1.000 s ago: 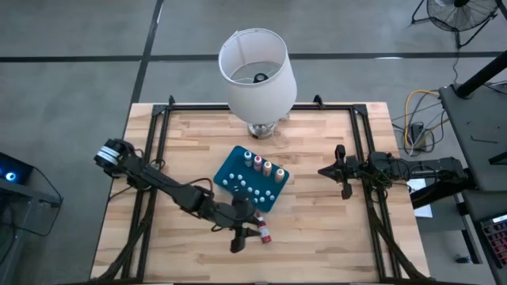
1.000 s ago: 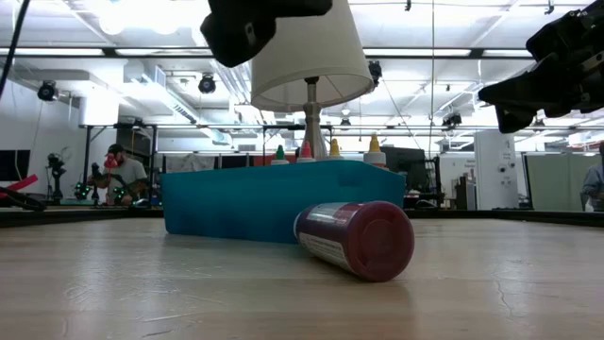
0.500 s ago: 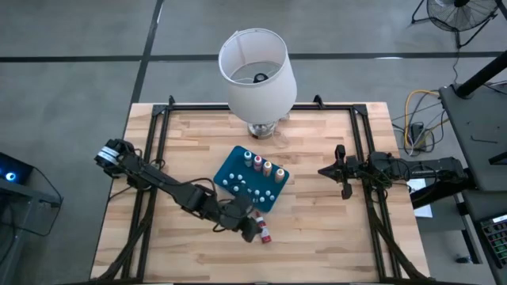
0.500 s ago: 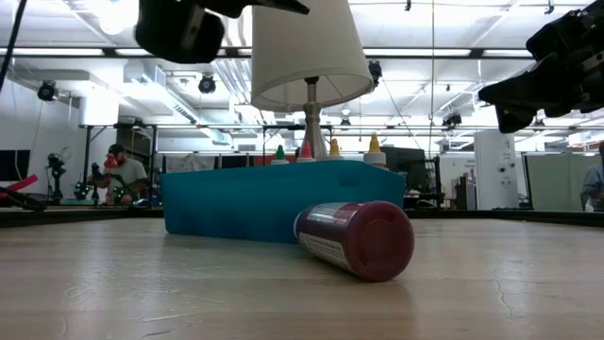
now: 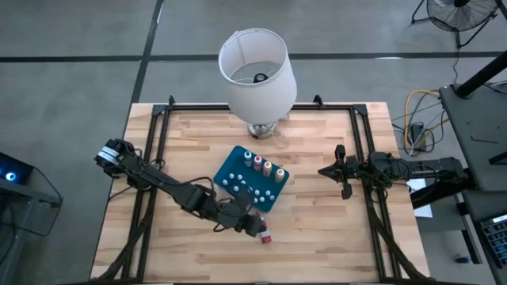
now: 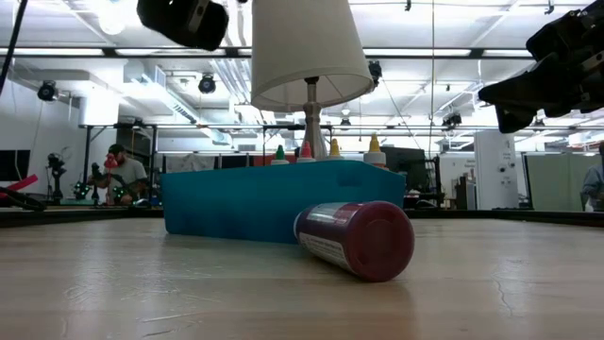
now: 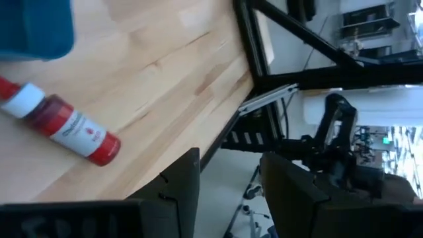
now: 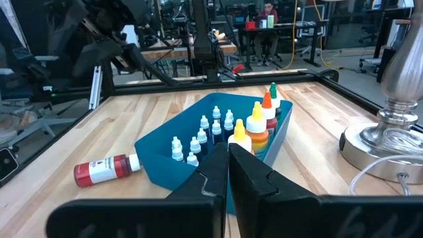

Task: Pick & Place food coloring
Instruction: Put the large red food coloring bottle into the blue container

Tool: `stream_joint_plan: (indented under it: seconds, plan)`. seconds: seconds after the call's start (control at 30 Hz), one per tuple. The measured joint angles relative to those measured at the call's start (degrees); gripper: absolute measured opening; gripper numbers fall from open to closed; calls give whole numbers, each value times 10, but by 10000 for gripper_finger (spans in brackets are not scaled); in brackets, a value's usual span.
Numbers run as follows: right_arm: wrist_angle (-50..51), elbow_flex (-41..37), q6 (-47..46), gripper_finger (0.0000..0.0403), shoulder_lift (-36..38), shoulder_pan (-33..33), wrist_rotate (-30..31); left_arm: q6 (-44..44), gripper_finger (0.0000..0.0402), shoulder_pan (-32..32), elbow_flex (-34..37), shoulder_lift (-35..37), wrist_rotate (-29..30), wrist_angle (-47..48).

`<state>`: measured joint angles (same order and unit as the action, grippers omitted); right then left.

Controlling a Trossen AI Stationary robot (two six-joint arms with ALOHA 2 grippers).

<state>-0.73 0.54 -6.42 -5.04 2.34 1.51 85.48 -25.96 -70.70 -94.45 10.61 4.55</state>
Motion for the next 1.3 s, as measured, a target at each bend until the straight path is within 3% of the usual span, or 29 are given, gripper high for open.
stream_joint_plan:
  seconds: [0.23, 0.5, 0.8, 1.0, 1.3]
  plan:
    - [0, 0, 0, 8, 0, 0, 0, -16, 131, 0, -5, 6, -5, -11]
    - [0, 0, 0, 8, 0, 0, 0, -35, 131, 7, -67, 7, -5, -6]
    - [0, 0, 0, 8, -1, 0, 0, -81, 131, 22, -216, 7, -1, 145]
    - [0, 0, 0, 9, -1, 0, 0, -68, 131, 22, -307, 7, -2, 274]
    - [0, 0, 0, 9, 0, 0, 0, -31, 131, 29, -353, -17, -2, 295]
